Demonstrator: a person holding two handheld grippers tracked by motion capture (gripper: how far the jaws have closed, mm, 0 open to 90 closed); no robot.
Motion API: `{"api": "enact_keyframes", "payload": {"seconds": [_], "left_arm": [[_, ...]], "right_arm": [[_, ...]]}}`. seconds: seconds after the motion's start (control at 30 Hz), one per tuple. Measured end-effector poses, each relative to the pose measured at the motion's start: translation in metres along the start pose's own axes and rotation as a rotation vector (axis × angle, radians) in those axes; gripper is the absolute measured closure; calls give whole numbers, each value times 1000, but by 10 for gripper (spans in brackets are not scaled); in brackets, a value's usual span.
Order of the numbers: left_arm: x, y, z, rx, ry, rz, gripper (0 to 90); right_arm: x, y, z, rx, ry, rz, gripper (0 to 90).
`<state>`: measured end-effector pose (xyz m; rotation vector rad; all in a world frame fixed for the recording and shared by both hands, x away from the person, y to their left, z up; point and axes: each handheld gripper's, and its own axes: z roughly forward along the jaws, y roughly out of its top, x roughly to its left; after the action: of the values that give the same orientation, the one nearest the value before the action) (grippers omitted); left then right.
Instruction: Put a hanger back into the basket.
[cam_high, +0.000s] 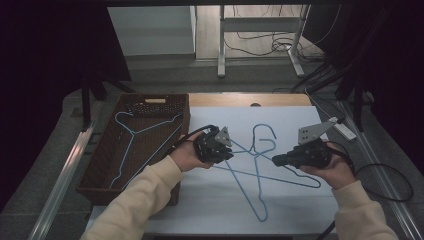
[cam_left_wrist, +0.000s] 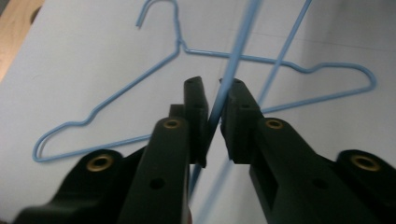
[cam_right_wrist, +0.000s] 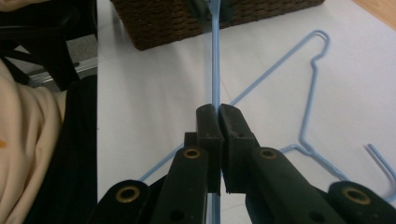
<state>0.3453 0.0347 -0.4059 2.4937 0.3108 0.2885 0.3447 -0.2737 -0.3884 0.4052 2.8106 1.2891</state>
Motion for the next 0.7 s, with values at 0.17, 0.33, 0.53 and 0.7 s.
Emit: {"api": "enact_keyframes", "payload": {"seconds": [0.17,0.33,0.53,0.7], "left_arm": [[-4,0,-7,-14,-40,-4,866],[-1,-2,-17,-40,-42,-72,867],[3,-7,-34,-73,14,-162,867],[9,-15,-48,-132,25,-218,867]], "right_arm": [[-8,-1,0,-28,-42,17,864],[-11,2,3,-90,-103,27,764],[-5,4,-10,-270,-237,84,478],[3,2,-19,-339,-258,95,438]]}}
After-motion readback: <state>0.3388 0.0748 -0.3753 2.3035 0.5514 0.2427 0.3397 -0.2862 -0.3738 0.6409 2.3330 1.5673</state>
